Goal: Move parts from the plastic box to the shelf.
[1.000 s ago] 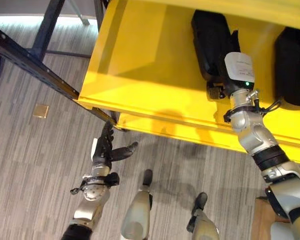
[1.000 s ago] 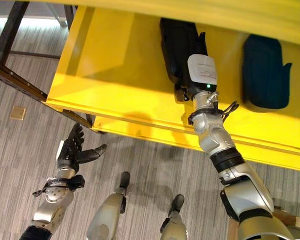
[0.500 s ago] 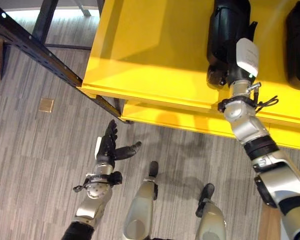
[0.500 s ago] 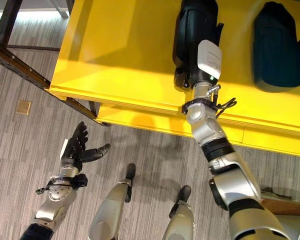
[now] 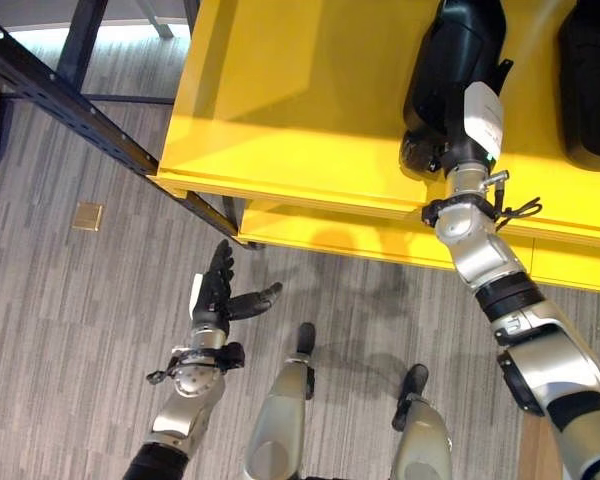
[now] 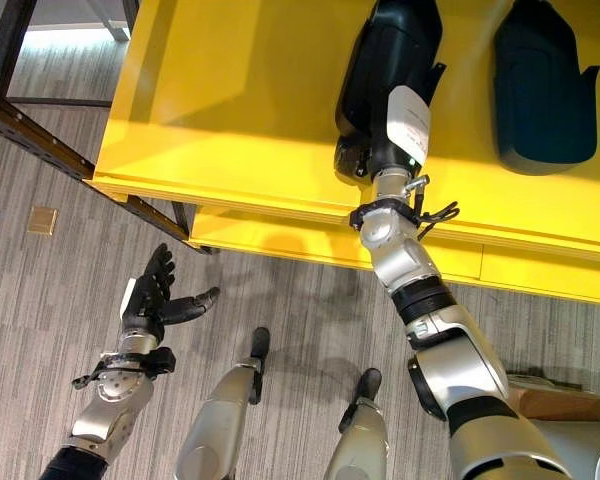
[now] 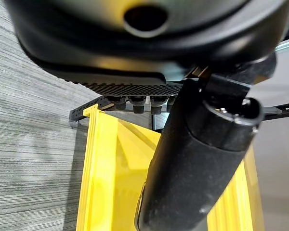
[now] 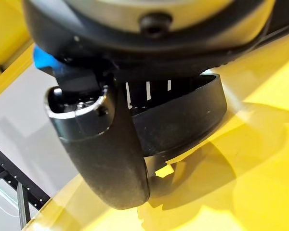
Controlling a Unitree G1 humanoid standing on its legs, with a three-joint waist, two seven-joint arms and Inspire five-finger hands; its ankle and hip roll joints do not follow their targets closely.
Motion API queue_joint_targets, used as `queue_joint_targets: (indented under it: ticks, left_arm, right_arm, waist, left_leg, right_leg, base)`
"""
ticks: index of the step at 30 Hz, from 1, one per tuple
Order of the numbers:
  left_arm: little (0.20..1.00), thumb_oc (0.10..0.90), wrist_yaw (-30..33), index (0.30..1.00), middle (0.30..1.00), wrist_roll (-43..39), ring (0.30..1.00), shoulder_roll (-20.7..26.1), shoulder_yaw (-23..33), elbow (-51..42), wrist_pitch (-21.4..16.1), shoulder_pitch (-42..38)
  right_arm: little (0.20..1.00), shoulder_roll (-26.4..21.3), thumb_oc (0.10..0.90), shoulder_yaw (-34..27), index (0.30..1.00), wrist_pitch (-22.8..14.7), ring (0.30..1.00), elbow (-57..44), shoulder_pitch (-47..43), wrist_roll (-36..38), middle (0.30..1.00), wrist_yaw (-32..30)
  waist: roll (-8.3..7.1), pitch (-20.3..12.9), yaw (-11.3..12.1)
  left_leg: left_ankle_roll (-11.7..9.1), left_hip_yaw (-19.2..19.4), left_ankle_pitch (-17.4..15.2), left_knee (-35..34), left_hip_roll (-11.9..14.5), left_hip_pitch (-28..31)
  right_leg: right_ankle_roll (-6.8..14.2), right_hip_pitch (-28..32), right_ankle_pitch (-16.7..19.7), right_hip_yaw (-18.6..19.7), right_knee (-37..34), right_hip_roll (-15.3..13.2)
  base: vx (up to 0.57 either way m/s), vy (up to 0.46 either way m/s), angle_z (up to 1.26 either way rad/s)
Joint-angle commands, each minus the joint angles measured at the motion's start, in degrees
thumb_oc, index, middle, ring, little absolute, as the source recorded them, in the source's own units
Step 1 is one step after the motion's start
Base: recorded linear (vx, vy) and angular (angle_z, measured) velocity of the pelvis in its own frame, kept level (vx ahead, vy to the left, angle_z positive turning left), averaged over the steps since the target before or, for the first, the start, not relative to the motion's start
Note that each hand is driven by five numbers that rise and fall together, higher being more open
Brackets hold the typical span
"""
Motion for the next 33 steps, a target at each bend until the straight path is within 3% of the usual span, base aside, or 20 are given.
queue_joint_targets:
  ticks: [1,10,33]
  left_arm:
    - [1.000,0.900,1.05,1.000,1.000,0.20,1.000,2.90,1.38,-5.42,-3.85,0.42]
    - [1.000,0.900,0.69,1.000,1.000,0.15,1.000,2.86,1.82,-4.89,-4.67,0.21]
    - [1.000,0.900,0.54,1.000,1.000,-0.25,1.000,2.66,2.23,-4.09,-5.17,-0.35]
  right_arm:
    - [0.300,0.95,0.400,1.21,0.300,-1.73,0.300,-0.45,0.41,0.14,0.300,1.29]
    - [0.300,-2.32,0.400,4.07,0.300,-1.49,0.300,-2.76,0.38,-6.46,0.300,4.13]
    - [0.300,-3.53,0.400,9.02,0.300,-2.33,0.300,-6.12,-0.50,-14.71,0.300,8.46]
  waist:
    - [-0.84,-2.76,0.19]
    - [-1.47,-2.51,-0.01]
    - [-2.27,-2.52,0.41]
  left_leg:
    - [-1.74,0.23,-0.02,0.23,5.19,-1.11]
    - [-1.80,0.18,0.22,-0.17,5.26,-0.99]
    - [-1.76,-0.15,1.00,-1.31,5.33,-0.93]
  right_leg:
    - [-0.42,2.18,3.26,1.06,0.13,-2.49]
    - [-0.44,1.98,3.25,0.95,0.56,-2.43]
    - [-0.53,1.62,3.55,0.65,0.97,-2.43]
  base:
    - [0.00,0.000,0.00]
    - [0.00,0.000,0.00]
    - [0.00,0.000,0.00]
